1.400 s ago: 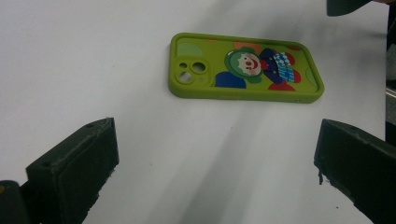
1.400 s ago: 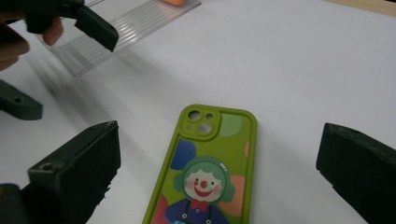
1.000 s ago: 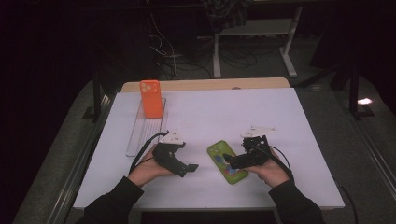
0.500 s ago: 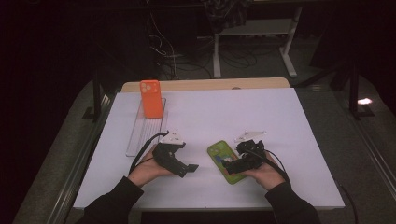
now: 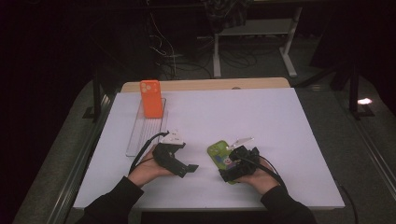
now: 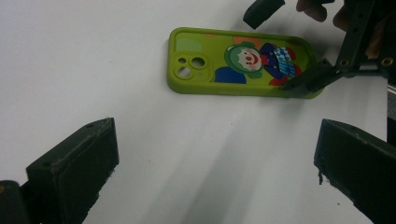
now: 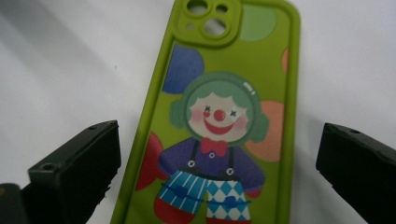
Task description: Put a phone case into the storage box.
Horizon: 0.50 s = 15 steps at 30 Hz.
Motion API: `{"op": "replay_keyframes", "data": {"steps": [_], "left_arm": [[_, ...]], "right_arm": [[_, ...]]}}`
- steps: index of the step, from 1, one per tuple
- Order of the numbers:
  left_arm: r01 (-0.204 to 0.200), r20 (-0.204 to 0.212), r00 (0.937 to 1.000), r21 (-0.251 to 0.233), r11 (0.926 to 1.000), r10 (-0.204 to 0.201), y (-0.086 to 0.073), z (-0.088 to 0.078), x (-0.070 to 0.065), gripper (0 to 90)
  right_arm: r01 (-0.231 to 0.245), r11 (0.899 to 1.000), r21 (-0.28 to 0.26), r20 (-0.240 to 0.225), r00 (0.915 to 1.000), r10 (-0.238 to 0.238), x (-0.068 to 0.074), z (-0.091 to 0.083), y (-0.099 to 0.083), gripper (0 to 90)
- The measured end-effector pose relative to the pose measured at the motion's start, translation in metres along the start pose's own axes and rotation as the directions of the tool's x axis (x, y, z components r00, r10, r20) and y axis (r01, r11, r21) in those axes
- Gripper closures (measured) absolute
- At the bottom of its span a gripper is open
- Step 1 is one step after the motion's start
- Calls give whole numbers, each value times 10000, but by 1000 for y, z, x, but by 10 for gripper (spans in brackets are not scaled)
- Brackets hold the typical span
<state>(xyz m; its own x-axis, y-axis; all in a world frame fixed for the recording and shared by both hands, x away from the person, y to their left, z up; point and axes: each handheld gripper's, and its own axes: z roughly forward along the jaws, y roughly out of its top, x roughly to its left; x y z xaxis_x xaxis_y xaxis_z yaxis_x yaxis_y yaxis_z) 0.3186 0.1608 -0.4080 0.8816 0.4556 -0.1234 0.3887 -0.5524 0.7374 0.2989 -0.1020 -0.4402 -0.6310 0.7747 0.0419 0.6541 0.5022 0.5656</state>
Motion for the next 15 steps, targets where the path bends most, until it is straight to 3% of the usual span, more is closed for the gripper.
{"op": "replay_keyframes", "data": {"steps": [7, 15], "left_arm": [[0, -5, 10000, 15, 10000, 0, 0, 0, 0, 0], [1, -25, 10000, 23, 10000, -1, 0, 1, 0, 0]], "right_arm": [[105, 9996, 245, 181, 9998, -110, 4, 4, -2, 45], [-98, 9993, 361, 225, 9997, 90, 6, 3, -3, 82]]}}
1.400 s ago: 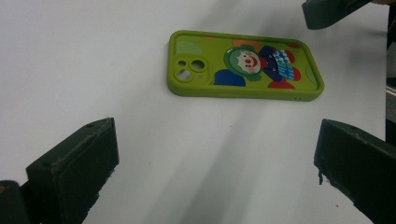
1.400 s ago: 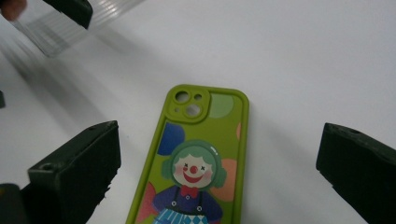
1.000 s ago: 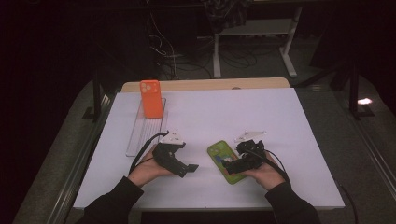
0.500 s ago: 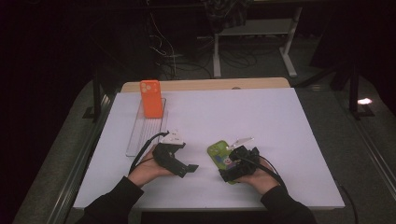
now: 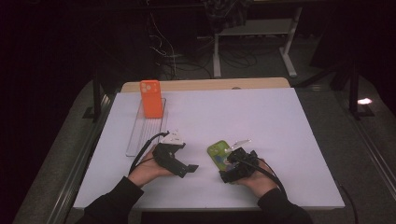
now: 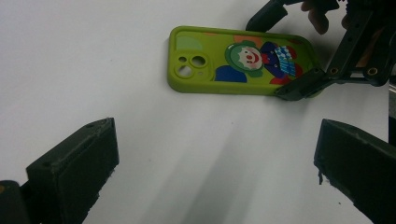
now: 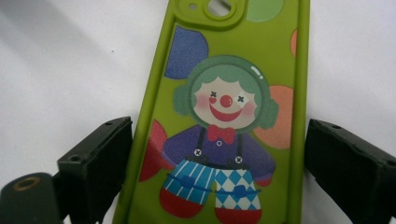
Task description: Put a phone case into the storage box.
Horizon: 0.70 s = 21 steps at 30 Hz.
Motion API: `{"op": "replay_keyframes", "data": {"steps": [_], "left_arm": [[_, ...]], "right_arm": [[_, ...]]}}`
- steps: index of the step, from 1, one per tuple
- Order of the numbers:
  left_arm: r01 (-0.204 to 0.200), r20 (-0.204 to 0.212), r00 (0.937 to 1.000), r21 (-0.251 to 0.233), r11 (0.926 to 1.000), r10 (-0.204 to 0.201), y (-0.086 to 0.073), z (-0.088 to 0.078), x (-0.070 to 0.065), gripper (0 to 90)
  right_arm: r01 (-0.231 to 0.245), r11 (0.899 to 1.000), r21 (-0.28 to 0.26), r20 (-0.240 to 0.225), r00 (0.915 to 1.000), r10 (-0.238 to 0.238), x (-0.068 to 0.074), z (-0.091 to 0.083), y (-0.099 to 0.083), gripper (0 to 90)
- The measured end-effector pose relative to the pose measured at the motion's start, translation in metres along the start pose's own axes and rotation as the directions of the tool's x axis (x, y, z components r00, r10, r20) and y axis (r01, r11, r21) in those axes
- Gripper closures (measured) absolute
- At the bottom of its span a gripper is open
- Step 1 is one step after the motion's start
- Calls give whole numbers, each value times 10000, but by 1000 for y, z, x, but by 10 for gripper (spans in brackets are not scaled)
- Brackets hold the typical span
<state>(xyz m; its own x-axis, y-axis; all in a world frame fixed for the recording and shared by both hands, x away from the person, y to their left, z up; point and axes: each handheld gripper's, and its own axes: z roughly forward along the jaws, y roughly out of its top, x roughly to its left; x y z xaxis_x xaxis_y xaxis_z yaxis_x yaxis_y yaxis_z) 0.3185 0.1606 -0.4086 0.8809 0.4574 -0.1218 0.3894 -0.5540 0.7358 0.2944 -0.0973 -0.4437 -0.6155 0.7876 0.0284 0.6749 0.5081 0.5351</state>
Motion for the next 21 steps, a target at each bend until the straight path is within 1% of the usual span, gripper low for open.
{"op": "replay_keyframes", "data": {"steps": [3, 5, 8, 12, 16, 18, 19, 20, 21], "left_arm": [[-17, 1, 10000, 17, 10000, 17, 0, 0, 0, 0], [-32, 2, 10000, 37, 10000, 32, 0, 1, 0, 0], [-17, -9, 10000, 23, 10000, 17, 0, 1, 0, 0], [-79, -4, 10000, 73, 9999, 79, 0, 1, 0, 0], [-89, -7, 10000, 73, 9999, 89, 0, 1, 0, 0], [-105, 36, 9999, 93, 9999, 105, 1, 1, 0, 0], [-57, 52, 10000, 58, 10000, 56, 1, 1, 0, 0], [-122, 53, 9999, 71, 9999, 121, 2, 1, 0, 0], [-71, 68, 10000, 5, 10000, 71, 3, 0, 1, 0]], "right_arm": [[-99, 10000, -8, 127, 9999, 99, 2, 0, -1, 88], [-99, 10000, -6, 106, 9999, 99, 2, 0, -1, 101], [-215, 9997, 144, 138, 9997, 213, 2, -1, 1, 123], [-405, 9991, 115, 214, 9990, 402, 4, -2, 1, 147], [-376, 9992, 116, 146, 9992, 374, 2, -2, 1, 153], [-350, 9993, 116, 12, 9994, 350, 0, -3, 1, 155], [-306, 9994, 145, -170, 9994, 309, -2, -4, 1, 154], [-332, 9994, 134, -317, 9989, 337, -4, -5, 1, 154], [-406, 9991, 128, -540, 9977, 413, -7, -6, 1, 155]]}}
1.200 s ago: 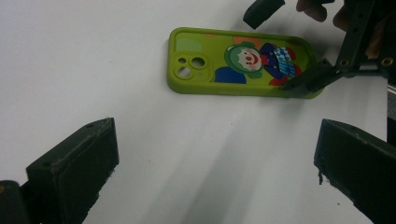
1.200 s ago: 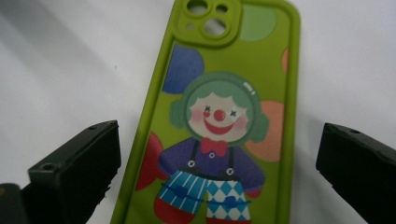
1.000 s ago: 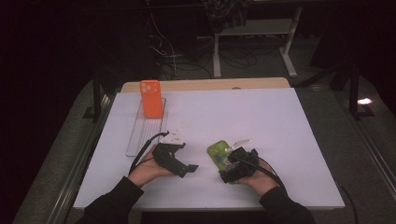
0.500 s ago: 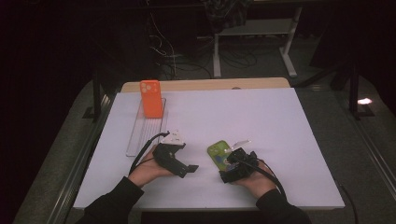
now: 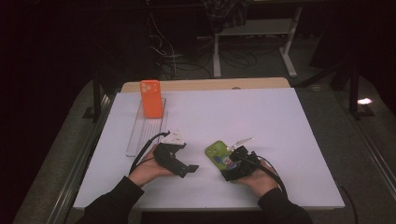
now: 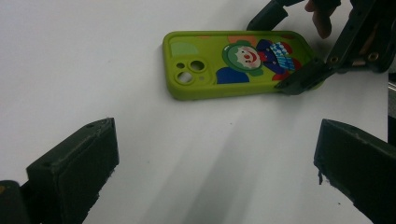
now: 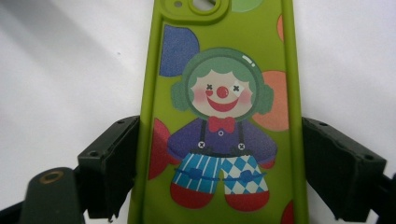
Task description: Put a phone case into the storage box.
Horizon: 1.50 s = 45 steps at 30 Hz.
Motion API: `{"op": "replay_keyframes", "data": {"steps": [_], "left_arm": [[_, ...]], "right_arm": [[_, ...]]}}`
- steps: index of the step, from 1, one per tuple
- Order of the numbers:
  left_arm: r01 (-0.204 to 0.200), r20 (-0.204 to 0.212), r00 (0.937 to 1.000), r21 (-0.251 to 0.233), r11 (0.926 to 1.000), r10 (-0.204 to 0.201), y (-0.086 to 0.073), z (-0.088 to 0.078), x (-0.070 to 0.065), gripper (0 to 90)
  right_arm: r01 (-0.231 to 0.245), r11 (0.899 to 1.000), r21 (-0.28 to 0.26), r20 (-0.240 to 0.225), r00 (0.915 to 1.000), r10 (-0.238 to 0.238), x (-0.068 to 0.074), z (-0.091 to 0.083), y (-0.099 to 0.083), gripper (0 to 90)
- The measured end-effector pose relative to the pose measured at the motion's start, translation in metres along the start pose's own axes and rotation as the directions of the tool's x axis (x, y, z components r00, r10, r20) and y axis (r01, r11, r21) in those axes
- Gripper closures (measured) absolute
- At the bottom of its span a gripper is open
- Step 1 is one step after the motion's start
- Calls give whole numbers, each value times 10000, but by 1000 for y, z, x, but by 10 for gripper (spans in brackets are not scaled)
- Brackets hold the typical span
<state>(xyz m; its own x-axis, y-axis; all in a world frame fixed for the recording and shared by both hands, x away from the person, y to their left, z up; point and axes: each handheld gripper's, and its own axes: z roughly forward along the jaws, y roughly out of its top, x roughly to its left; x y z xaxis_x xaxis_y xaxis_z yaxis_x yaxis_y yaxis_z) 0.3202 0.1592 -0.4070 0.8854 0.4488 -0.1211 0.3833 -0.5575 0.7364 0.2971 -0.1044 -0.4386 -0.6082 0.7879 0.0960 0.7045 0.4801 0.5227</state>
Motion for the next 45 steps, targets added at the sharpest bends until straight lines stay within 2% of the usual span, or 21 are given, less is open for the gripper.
{"op": "replay_keyframes", "data": {"steps": [1, 4, 9, 13, 17, 18, 19, 22, 23, 24, 26, 27, 29, 33, 34, 35, 39, 42, 43, 44, 45], "left_arm": [[-64, 20, 10000, -12, 10000, 64, 1, -1, 1, 0], [-165, 109, 9998, -84, 9998, 166, 7, -4, 4, 0], [-435, 314, 9985, -350, 9984, 447, 19, -11, 11, 0], [-1076, 494, 9929, -198, 9940, 1085, 28, -14, 16, 0], [-1646, 715, 9836, -193, 9862, 1655, 36, -12, 18, 0], [-1746, 785, 9812, -266, 9843, 1762, 39, -12, 18, 0], [-1778, 858, 9798, -370, 9834, 1804, 41, -12, 17, 0], [-2256, 968, 9687, -411, 9734, 2286, 49, -14, 17, 0], [-2393, 977, 9651, -462, 9698, 2428, 52, -15, 17, 0], [-2443, 1043, 9631, -492, 9685, 2482, 54, -15, 18, 0], [-2681, 1137, 9555, -500, 9621, 2722, 58, -16, 19, 0], [-2724, 1165, 9540, -489, 9609, 2764, 60, -17, 20, 0], [-2865, 1241, 9488, -494, 9568, 2906, 64, -18, 22, 0], [-3028, 1529, 9387, -618, 9510, 3088, 69, -17, 23, 0], [-3062, 1597, 9364, -621, 9499, 3123, 69, -17, 23, 0], [-3196, 1673, 9306, -614, 9455, 3255, 69, -17, 23, 0], [-3434, 2019, 9164, -474, 9380, 3457, 68, -13, 20, 0], [-3727, 2318, 9012, -173, 9278, 3663, 66, -9, 17, 0], [-3739, 2409, 8997, -49, 9275, 3639, 65, -7, 16, 0], [-3755, 2478, 8975, -41, 9268, 3648, 65, -5, 15, 0], [-3792, 2515, 8958, 23, 9253, 3665, 65, -4, 14, 0]], "right_arm": [[-21, 10000, 15, -152, 9999, 21, -3, -2, 0, 155], [445, 9990, -41, -403, 9982, -446, -15, -8, 3, 154], [1232, 9916, -394, -740, 9893, -1258, -36, -21, 13, 153], [1961, 9790, -561, -1015, 9743, -2010, -47, -30, 23, 153], [2613, 9618, -817, -1517, 9505, -2712, -52, -40, 33, 153], [2906, 9535, -799, -1585, 9407, -3000, -53, -41, 36, 153], [3309, 9403, -800, -1491, 9287, -3395, -54, -42, 39, 153], [3825, 9197, -885, -1817, 9016, -3925, -54, -45, 46, 153], [4100, 9067, -987, -1869, 8873, -4216, -54, -45, 48, 153], [4262, 8987, -1034, -2003, 8761, -4385, -54, -46, 50, 153], [4529, 8854, -1041, -2162, 8587, -4647, -52, -45, 54, 153], [4548, 8844, -1050, -2313, 8537, -4665, -51, -45, 56, 153], [4904, 8640, -1140, -2456, 8288, -5028, -49, -44, 61, 153], [5269, 8397, -1312, -2884, 7901, -5409, -43, -42, 70, 153], [5419, 8299, -1325, -2907, 7793, -5552, -42, -41, 72, 153], [5503, 8242, -1338, -3024, 7693, -5628, -40, -40, 74, 153], [5875, 7954, -1490, -3327, 7277, -5998, -32, -37, 82, 153], [5969, 7864, -1591, -3568, 7079, -6095, -27, -36, 84, 153], [5949, 7865, -1658, -3703, 7016, -6088, -26, -35, 83, 153], [6041, 7802, -1623, -3614, 6994, -6167, -25, -35, 84, 153], [6101, 7766, -1573, -3692, 6930, -6192, -24, -34, 83, 153]]}}
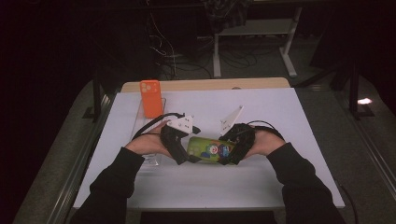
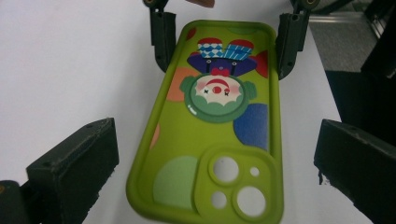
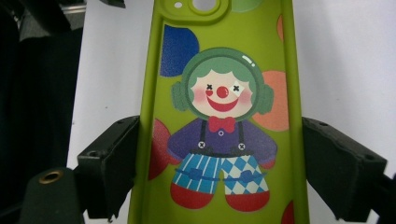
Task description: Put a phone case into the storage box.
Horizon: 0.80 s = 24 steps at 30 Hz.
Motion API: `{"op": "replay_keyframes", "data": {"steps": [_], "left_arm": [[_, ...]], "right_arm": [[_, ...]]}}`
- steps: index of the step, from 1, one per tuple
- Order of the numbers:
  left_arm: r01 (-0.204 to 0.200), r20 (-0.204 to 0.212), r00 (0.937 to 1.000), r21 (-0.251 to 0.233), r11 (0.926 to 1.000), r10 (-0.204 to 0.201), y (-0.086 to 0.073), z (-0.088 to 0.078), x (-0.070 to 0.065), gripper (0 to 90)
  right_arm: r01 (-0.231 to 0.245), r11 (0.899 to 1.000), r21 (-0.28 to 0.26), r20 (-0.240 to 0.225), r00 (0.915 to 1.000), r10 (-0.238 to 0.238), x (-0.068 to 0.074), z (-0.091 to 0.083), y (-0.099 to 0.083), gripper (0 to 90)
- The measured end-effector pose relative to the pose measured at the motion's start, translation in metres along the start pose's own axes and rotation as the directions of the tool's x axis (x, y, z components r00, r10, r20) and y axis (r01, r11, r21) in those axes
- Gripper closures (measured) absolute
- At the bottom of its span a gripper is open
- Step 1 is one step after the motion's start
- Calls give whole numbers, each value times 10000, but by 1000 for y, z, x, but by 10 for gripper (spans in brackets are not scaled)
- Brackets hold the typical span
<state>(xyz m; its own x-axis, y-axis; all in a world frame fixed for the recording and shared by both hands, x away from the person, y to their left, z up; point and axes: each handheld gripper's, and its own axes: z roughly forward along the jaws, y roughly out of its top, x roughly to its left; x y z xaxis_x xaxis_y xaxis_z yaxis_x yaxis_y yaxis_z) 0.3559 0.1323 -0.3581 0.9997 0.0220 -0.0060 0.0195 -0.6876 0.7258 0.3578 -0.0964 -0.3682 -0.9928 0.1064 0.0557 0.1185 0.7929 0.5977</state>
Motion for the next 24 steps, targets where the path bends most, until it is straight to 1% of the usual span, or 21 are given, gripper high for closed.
{"op": "replay_keyframes", "data": {"steps": [2, 3, 6, 7, 9, 10, 11, 12, 14, 19, 21, 24], "left_arm": [[-215, 39, 9998, 80, 9997, 214, 1, 3, 0, 0], [-227, 76, 9997, 149, 9996, 226, 1, 4, -1, 0], [-506, 268, 9984, 343, 9981, 497, 1, 10, -1, 0], [-429, 313, 9986, 423, 9982, 416, 1, 11, -3, 0], [-468, 406, 9982, 495, 9977, 448, 1, 15, -3, 0], [-291, 463, 9986, 581, 9979, 265, 1, 16, -5, 0], [-397, 489, 9981, 632, 9972, 366, 1, 17, -5, 0], [-424, 532, 9978, 735, 9964, 385, 0, 18, -5, 0], [-312, 542, 9982, 874, 9957, 265, -1, 21, -6, 0], [-383, 668, 9973, 1202, 9920, 304, -2, 24, -6, 0], [-443, 633, 9973, 1262, 9910, 365, -2, 25, -6, 33], [-405, 679, 9972, 1375, 9897, 314, -2, 27, -7, 59]], "right_arm": [[63, 9999, 81, -106, 9999, -62, 2, 2, 1, 153], [96, 9999, 65, -169, 9998, -95, 4, 3, 2, 152], [213, 9997, 125, -212, 9996, -211, 7, 6, 5, 153], [235, 9997, 118, -253, 9994, -231, 7, 7, 5, 153], [323, 9994, 151, -255, 9992, -319, 9, 8, 7, 153], [359, 9993, 130, -255, 9990, -356, 9, 8, 8, 152], [392, 9991, 172, -253, 9989, -388, 9, 8, 8, 152], [410, 9990, 175, -241, 9989, -406, 10, 8, 9, 153], [429, 9990, 157, -274, 9987, -425, 10, 8, 10, 152], [471, 9988, 164, -253, 9986, -467, 11, 9, 10, 152], [522, 9985, 179, -233, 9984, -518, 12, 9, 11, 152], [538, 9983, 208, -260, 9982, -532, 12, 10, 11, 152]]}}
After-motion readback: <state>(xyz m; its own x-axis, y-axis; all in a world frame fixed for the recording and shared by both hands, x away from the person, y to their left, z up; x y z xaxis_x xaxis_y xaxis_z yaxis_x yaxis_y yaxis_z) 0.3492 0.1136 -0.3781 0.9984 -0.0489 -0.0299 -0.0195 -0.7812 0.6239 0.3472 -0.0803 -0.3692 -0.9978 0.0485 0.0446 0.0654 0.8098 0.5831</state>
